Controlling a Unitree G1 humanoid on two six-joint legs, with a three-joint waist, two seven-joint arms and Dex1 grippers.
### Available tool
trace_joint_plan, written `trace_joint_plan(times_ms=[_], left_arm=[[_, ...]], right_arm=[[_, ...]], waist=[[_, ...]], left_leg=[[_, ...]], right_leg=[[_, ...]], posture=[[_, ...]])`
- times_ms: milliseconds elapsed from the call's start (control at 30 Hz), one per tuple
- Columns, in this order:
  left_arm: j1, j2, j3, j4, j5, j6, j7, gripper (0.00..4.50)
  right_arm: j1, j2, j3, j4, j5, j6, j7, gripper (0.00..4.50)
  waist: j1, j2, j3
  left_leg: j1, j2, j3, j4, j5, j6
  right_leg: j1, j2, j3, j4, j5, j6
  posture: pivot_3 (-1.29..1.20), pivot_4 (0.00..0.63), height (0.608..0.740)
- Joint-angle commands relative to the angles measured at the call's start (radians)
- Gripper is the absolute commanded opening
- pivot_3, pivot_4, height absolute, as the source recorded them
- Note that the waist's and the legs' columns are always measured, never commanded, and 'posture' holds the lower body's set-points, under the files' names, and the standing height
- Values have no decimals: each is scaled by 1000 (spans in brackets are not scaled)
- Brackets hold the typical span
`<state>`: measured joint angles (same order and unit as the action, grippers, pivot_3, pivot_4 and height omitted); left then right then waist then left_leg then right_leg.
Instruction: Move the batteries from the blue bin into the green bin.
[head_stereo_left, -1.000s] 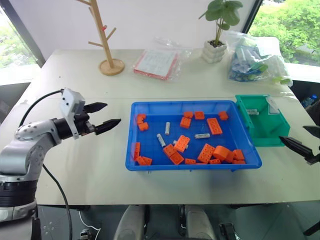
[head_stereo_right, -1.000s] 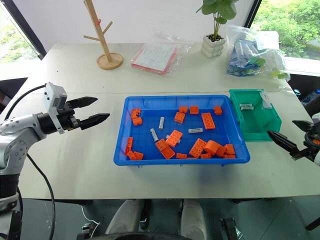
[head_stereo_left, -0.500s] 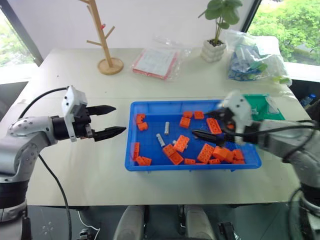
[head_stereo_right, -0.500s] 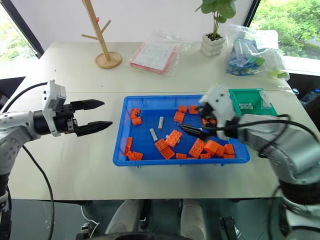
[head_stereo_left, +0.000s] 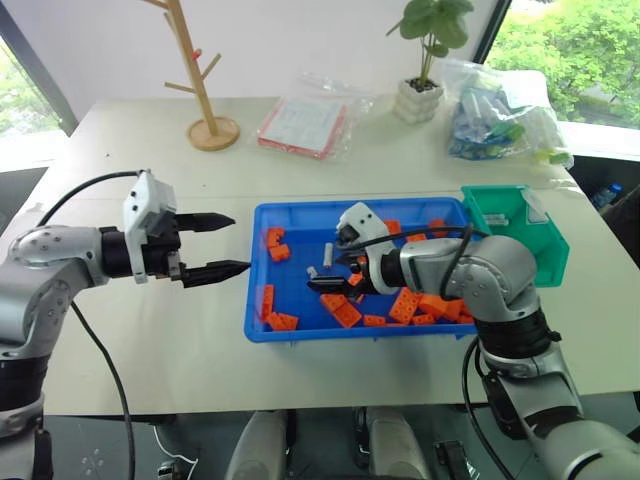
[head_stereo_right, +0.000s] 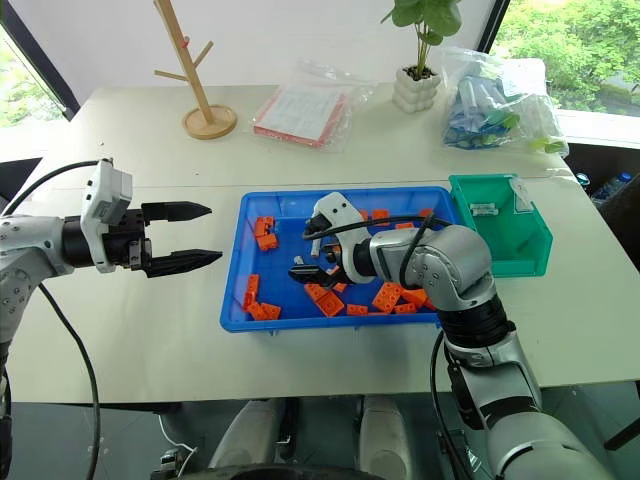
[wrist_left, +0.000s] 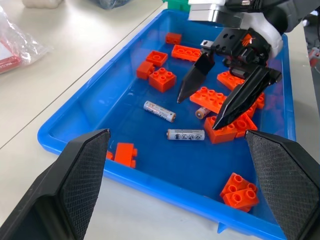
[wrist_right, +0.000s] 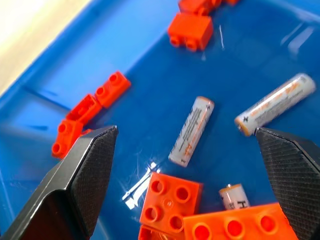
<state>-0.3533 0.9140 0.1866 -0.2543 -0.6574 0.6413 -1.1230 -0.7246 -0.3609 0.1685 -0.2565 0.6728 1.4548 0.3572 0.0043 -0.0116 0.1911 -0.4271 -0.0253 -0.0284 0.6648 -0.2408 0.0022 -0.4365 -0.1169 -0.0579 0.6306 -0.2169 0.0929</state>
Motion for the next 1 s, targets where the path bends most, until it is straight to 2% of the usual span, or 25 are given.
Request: trace_joint_plan(times_ms=[33,500,600,800,1000], left_arm=[[-15,17,19,-14,-3,-14,-4,4500],[4,35,20,-65,-50,22,-47,4500],[-2,37,21,-62,-53,26,-47,4500],[-6,47,22,-56,-72,40,-76,4500],[3,59,2,-71,-94,49,-127,4500]], right_arm=[[-37,42,1,6,4,14,13,4497],[-28,79,167,192,-144,-157,81,4497],[-27,86,167,222,-167,-182,92,3736],[-36,97,135,195,-163,-155,108,643],[-88,107,44,137,-137,-71,100,643]], waist=[[-4,0,0],[-22,0,0],[-22,0,0],[-21,0,0],[-21,1,0]], left_leg=[[0,0,0,0,0,0],[1,1,0,0,0,0],[2,1,0,0,0,0],[2,1,0,0,0,0],[1,1,0,0,0,0]], right_leg=[[0,0,0,0,0,1],[-1,1,0,2,2,3],[0,2,0,2,2,3],[0,2,0,2,2,3],[-1,2,0,2,2,3]], posture=[[0,150,692],[0,150,692],[0,150,692],[0,150,692],[0,150,692]])
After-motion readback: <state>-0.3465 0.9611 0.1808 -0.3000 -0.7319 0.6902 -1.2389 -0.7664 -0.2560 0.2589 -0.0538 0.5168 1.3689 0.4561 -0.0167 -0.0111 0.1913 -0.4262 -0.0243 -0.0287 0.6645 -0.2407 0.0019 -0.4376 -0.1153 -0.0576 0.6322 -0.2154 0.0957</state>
